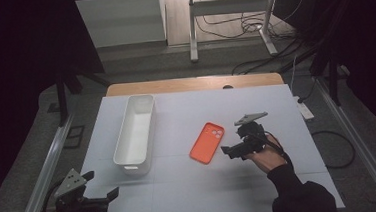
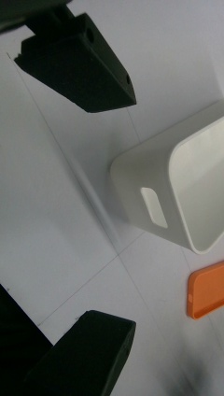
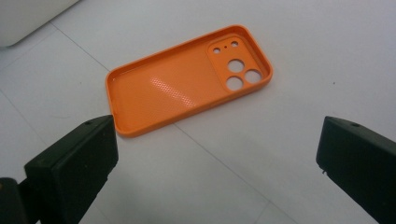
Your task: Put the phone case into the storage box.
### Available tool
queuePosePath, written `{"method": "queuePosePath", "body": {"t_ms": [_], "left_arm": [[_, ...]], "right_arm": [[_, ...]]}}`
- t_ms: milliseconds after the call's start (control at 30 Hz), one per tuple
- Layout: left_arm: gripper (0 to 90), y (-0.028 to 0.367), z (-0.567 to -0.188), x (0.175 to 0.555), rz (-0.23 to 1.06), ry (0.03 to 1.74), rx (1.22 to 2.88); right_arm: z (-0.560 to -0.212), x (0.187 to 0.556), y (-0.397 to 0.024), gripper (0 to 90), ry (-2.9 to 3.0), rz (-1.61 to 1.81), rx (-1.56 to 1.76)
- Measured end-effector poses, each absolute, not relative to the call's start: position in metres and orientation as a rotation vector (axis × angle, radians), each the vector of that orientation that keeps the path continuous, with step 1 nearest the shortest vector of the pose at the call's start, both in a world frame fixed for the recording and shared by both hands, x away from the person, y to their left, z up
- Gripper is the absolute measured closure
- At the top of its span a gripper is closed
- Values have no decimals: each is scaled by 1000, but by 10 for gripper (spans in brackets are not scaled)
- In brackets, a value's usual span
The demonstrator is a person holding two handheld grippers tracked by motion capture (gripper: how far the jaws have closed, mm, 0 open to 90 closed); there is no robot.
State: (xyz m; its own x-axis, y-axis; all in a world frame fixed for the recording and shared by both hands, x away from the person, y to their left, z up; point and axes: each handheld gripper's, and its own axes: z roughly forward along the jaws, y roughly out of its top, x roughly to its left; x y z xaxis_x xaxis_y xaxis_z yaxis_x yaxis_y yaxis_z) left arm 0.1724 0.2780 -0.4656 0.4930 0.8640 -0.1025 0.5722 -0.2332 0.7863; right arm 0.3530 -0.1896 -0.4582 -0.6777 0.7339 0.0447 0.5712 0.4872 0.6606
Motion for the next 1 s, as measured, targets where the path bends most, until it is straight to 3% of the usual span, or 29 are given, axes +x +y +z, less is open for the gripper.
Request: {"method": "queuePosePath", "body": {"t_ms": [1000], "left_arm": [[0,278,-466,172,454,1181,1934]], "right_arm": [[-468,376,-146,0,2565,917,1017]]}}
